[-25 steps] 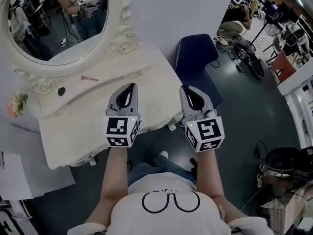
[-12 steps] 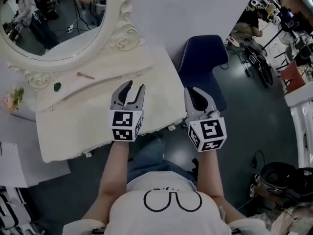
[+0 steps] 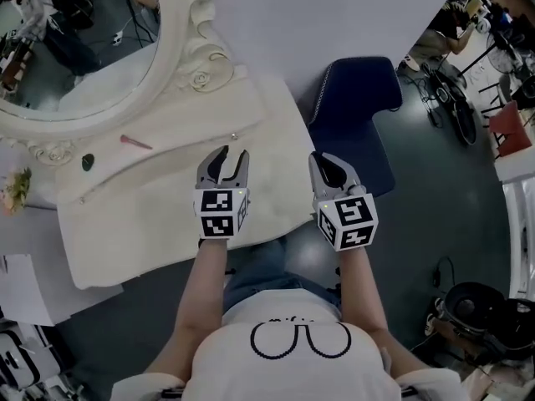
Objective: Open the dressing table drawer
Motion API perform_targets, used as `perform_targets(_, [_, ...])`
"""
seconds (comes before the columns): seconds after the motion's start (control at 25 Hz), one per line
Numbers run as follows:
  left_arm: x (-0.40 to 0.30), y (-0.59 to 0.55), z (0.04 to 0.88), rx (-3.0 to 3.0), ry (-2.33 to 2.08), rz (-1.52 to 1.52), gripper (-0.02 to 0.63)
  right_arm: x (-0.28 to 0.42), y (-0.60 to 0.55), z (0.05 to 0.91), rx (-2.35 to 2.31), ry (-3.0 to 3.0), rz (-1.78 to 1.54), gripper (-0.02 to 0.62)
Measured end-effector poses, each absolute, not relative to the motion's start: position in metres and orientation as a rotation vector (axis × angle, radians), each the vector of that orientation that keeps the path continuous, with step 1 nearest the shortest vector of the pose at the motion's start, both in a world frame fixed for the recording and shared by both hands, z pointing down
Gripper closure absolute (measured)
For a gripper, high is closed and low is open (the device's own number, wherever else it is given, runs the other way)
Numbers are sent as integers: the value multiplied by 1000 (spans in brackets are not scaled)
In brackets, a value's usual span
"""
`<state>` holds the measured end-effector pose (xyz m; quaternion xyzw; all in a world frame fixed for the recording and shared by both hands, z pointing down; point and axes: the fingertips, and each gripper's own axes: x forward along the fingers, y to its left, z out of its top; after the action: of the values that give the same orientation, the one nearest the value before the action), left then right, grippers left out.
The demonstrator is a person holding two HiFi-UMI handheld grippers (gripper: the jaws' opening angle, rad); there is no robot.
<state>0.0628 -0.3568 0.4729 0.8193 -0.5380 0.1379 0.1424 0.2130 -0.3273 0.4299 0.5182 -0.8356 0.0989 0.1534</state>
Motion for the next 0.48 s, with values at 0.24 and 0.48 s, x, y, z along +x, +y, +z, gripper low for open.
perform_targets(0.24, [52,-388,525,2191,-1583,445,449,206,-370,468,1392,-2369,363,597])
perform_targets(0.48, [49,-415,561,2083,-1624,452,449,193,-397,502,1295,-2350,420,597])
